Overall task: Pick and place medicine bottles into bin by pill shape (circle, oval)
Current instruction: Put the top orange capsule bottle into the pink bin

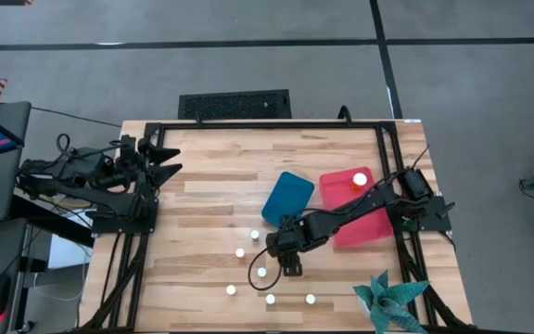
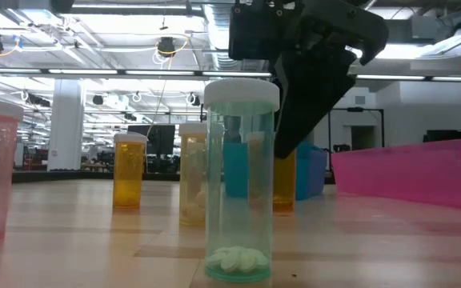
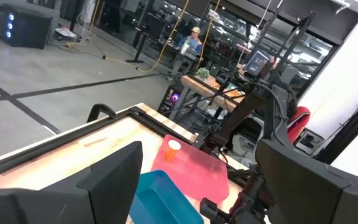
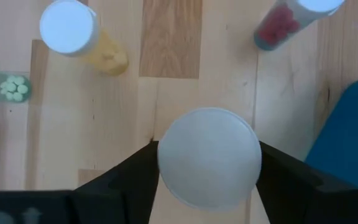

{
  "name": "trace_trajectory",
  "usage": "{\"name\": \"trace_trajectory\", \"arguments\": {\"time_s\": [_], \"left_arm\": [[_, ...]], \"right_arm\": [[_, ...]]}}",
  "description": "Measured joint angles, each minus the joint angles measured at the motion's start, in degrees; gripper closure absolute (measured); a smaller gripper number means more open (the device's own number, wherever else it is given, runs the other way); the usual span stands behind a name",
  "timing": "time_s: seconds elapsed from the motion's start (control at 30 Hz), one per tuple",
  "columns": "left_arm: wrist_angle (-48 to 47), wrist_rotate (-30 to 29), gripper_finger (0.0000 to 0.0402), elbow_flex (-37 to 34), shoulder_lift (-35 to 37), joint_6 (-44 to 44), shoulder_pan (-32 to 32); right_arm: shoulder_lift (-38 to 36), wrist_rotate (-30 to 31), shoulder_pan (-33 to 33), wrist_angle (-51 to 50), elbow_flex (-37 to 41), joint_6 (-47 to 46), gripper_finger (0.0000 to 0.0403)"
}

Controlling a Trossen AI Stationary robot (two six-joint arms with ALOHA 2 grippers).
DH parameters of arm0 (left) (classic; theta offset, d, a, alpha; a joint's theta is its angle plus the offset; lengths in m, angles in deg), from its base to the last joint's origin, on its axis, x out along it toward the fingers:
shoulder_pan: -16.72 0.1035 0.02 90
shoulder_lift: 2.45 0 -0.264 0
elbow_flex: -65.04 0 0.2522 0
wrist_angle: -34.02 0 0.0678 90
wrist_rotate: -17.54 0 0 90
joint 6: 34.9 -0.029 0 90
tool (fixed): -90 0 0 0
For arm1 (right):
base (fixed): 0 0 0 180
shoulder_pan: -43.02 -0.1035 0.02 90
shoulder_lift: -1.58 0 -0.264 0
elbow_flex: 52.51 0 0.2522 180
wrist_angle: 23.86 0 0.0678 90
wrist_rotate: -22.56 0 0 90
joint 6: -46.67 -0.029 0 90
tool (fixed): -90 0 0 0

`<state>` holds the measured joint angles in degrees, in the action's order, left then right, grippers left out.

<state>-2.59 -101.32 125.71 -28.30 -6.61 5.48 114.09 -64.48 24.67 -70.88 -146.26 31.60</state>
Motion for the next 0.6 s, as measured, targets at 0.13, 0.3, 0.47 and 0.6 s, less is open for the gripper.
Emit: {"name": "trace_trajectory", "arguments": {"time_s": [0.13,0.3,0.47,0.6], "left_arm": [[0.0,0.0,0.009,0.0,0.0,0.0,0.01],[0.0,0.0,0.009,0.0,0.0,0.0,0.02],[0.01,0.02,0.009,0.0,0.0,0.17,0.0],[0.0,0.02,0.009,0.0,0.0,0.24,0.0]], "right_arm": [[0.0,0.11,0.0,0.04,0.0,0.02,0.0185],[-0.04,0.17,0.0,0.09,0.0,-0.11,0.0205],[-1.56,0.14,-0.07,-0.07,0.0,-1.9,0.0191],[-5.21,0.28,-0.07,-1.06,0.0,-2.03,0.0193]]}}
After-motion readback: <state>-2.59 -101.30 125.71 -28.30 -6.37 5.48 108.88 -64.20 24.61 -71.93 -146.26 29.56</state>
